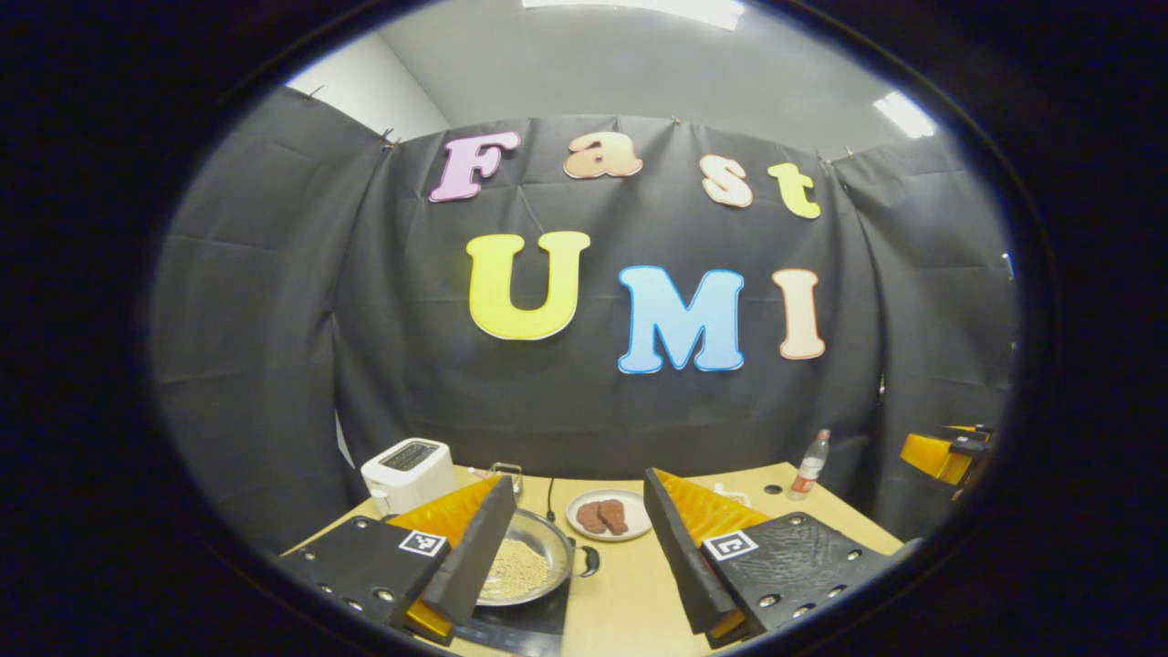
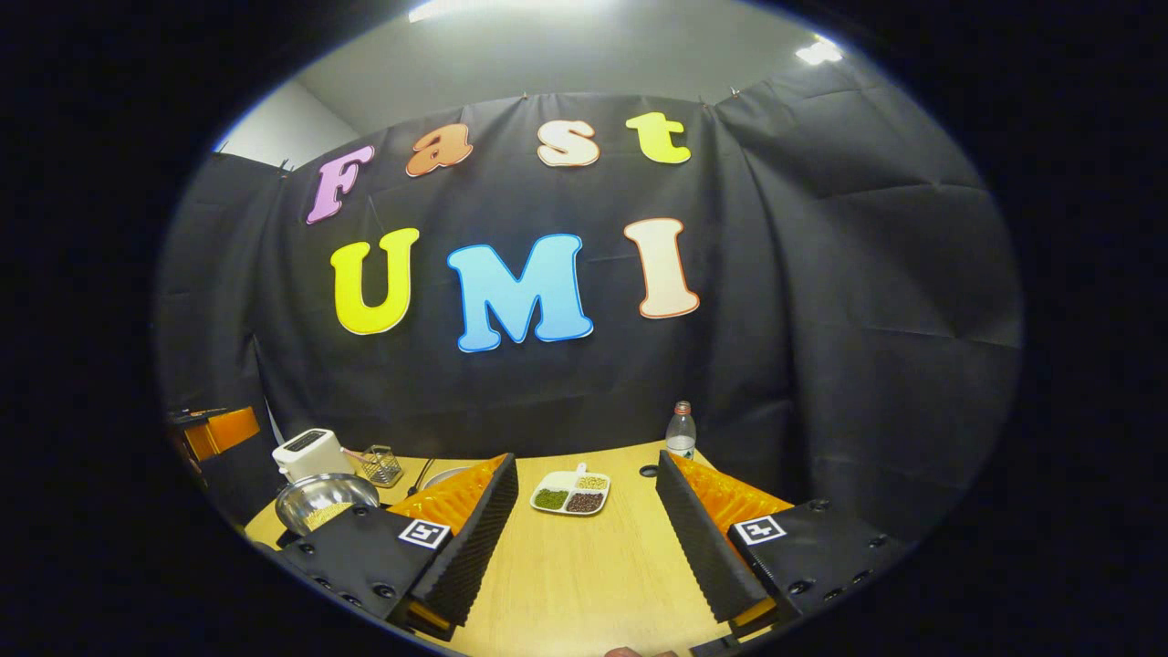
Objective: First push the handle of the pot to place it horizontally, then grasp the pot with both hands and set it on the induction cooktop.
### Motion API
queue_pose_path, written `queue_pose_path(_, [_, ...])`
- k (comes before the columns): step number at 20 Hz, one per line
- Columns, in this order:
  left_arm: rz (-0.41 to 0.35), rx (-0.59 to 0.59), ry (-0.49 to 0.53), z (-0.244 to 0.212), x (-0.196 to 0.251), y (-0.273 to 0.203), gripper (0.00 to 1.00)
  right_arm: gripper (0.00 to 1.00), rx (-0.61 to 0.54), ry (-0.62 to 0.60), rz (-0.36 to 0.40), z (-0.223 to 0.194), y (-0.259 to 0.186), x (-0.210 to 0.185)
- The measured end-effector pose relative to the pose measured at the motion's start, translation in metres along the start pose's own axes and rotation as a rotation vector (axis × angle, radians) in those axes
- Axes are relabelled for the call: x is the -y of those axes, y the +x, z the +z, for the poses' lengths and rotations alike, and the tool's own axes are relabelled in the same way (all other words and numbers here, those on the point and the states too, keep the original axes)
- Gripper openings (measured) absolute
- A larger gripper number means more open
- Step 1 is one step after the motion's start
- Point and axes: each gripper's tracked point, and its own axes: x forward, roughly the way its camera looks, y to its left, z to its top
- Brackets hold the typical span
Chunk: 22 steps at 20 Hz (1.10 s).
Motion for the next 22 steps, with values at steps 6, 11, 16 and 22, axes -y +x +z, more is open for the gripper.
queue_pose_path(6, [0.073, 0.020, -0.021, -0.016, 0.048, -0.058, 0.86, 0.97, 0.047, -0.030, 0.082, -0.003, -0.050, 0.033])
queue_pose_path(11, [0.112, 0.035, -0.064, -0.024, 0.077, -0.105, 0.86, 0.97, 0.051, -0.041, 0.129, -0.010, -0.076, 0.045])
queue_pose_path(16, [0.105, 0.045, -0.015, -0.029, 0.080, -0.126, 0.86, 0.96, 0.060, -0.056, 0.117, -0.014, -0.085, 0.044])
queue_pose_path(22, [0.102, 0.059, 0.001, -0.024, 0.059, -0.138, 0.91, 0.96, 0.038, -0.047, 0.102, -0.019, -0.093, 0.017])
